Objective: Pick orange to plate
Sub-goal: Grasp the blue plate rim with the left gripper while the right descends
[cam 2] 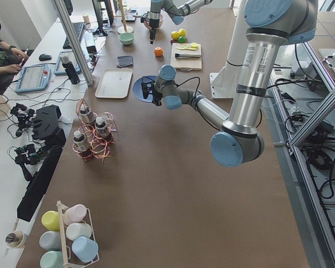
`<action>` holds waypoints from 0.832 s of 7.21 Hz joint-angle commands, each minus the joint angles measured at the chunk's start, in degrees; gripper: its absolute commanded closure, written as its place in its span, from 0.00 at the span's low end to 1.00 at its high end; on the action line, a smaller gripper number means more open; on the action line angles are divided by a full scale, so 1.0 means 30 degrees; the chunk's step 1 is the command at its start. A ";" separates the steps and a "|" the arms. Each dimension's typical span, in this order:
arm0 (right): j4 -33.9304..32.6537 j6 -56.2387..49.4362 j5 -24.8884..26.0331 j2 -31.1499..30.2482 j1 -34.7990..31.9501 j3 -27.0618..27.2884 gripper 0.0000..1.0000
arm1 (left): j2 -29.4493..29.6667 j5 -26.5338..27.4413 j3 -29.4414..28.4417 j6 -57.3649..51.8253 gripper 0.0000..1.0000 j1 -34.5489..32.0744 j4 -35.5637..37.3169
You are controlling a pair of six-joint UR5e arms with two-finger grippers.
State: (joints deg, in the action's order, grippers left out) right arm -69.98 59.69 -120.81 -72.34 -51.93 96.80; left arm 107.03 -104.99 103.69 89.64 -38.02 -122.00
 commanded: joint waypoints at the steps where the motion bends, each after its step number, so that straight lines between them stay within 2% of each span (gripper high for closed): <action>1: -0.0024 -0.0178 0.0514 -0.0319 0.0316 -0.0097 0.00 | 0.2661 0.2675 0.0124 0.1814 1.00 0.2294 0.3126; 2: -0.0024 -0.0180 0.0514 -0.0496 0.0375 -0.0098 0.00 | 0.3891 0.3960 0.0037 0.1878 1.00 0.3375 0.4966; 4: -0.0024 -0.0180 0.0601 -0.0585 0.0696 -0.0127 0.00 | 0.3962 0.5955 -0.0109 0.1908 1.00 0.5019 0.5277; 6: -0.0024 -0.0151 0.0602 -0.0702 0.0727 -0.0098 0.00 | 0.4252 0.6783 -0.0750 0.1879 1.00 0.6078 0.5277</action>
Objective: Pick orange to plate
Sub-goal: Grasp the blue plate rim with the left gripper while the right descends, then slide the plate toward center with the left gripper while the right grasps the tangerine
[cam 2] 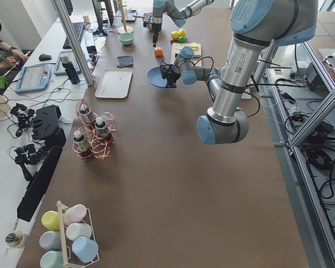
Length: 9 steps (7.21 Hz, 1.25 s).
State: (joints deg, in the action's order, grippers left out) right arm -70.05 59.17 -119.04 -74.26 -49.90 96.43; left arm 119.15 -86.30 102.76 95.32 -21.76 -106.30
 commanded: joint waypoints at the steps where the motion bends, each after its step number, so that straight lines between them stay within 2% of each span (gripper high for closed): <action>1: 0.0000 0.0082 0.0012 -0.0061 0.0137 0.0024 0.00 | 0.0418 0.0758 -0.0792 -0.0016 1.00 0.0689 0.0043; 2: 0.0000 0.0169 0.0186 -0.0032 0.0457 -0.0208 0.00 | 0.0391 0.0789 -0.0737 -0.0045 0.09 0.0661 0.0014; 3: 0.0000 0.0170 0.0768 -0.0003 0.0895 -0.0500 0.00 | 0.0391 0.1080 -0.0708 -0.0045 0.03 0.0660 -0.0015; 8: 0.0030 0.0170 0.1330 0.0144 0.1573 -0.1322 0.00 | 0.0391 0.1288 -0.0211 -0.0162 0.03 0.0427 -0.0132; 9: 0.0059 0.0257 0.1359 0.0173 0.1602 -0.1295 0.06 | 0.0362 0.1288 -0.0209 -0.0191 0.03 0.0368 -0.0133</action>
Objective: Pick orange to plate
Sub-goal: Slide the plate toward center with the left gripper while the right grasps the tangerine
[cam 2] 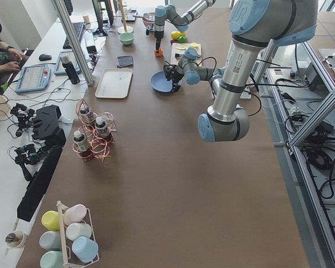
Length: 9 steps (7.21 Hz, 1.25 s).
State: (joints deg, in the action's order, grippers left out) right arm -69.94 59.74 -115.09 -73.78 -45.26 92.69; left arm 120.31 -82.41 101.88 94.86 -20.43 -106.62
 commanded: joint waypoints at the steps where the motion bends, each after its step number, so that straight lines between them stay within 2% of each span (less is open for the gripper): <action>1: 0.0023 0.0675 0.0044 0.0042 0.0117 0.0012 0.49 | -0.0026 -0.0040 0.0082 -0.0008 0.03 -0.0104 -0.0054; 2: 0.0023 0.0856 0.0189 0.0071 0.0204 0.0042 0.99 | -0.0026 -0.0069 0.0111 -0.0036 0.03 -0.0133 -0.0054; 3: -0.0006 0.0828 0.0742 0.0101 0.0292 0.0593 1.00 | -0.0026 -0.0214 0.0169 -0.0124 0.03 -0.0365 -0.0025; 5: -0.0502 0.0886 0.0050 0.0333 0.0090 0.1914 1.00 | -0.0259 -0.0099 0.0580 -0.1929 0.02 -0.0891 0.0149; 7: -0.2779 0.1235 0.0335 0.2289 0.0233 0.2179 1.00 | -0.1861 -0.0244 0.1305 -0.5759 0.02 -0.2498 0.0151; 9: -0.3168 0.3308 0.1880 0.3754 0.2099 0.2269 1.00 | -0.4029 -0.2347 0.3411 -0.7905 0.02 -0.4897 0.0121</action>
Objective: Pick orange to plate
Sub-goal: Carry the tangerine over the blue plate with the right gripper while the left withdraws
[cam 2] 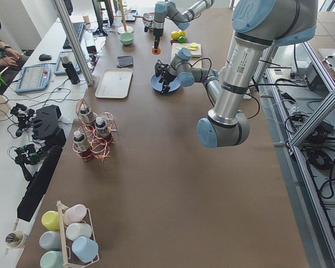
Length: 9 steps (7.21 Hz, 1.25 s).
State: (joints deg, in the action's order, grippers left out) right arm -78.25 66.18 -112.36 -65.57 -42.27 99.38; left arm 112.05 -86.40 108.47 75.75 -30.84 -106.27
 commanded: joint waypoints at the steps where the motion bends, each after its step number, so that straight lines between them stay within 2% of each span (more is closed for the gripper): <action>1: -0.1647 0.1925 0.1937 0.2477 0.2154 -0.0165 1.00 | -0.2821 -0.1197 0.2445 -0.2535 0.02 -0.2541 -0.0142; 2: -0.2762 0.2426 0.2846 0.3768 0.3006 -0.0399 1.00 | -0.3098 -0.0967 0.2312 -0.2545 0.02 -0.2698 -0.0143; 4: -0.2890 0.3220 0.3904 0.5122 0.4298 -0.0954 1.00 | -0.3945 -0.0788 0.1609 -0.3009 0.02 -0.3806 -0.0231; 5: -0.2891 0.3222 0.4345 0.5998 0.4854 -0.1828 1.00 | -0.4327 -0.1804 0.1579 -0.5276 0.02 -0.5408 -0.0115; 6: -0.2891 0.3222 0.4639 0.7196 0.5382 -0.3026 1.00 | -0.5114 -0.3815 0.1433 -0.8286 0.02 -0.7164 -0.0085; 7: -0.2804 0.3222 0.4903 0.7498 0.5793 -0.3444 1.00 | -0.5644 -0.5170 0.1084 -1.0201 0.02 -0.8864 -0.0085; 9: -0.2688 0.2901 0.5110 0.7618 0.5856 -0.4437 1.00 | -0.6699 -0.6876 0.1022 -1.2438 0.02 -1.0690 -0.0114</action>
State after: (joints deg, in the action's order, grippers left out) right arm -86.74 75.42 -97.58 -43.15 -24.98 88.43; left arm 93.89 -103.90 111.73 42.88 -59.47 -106.59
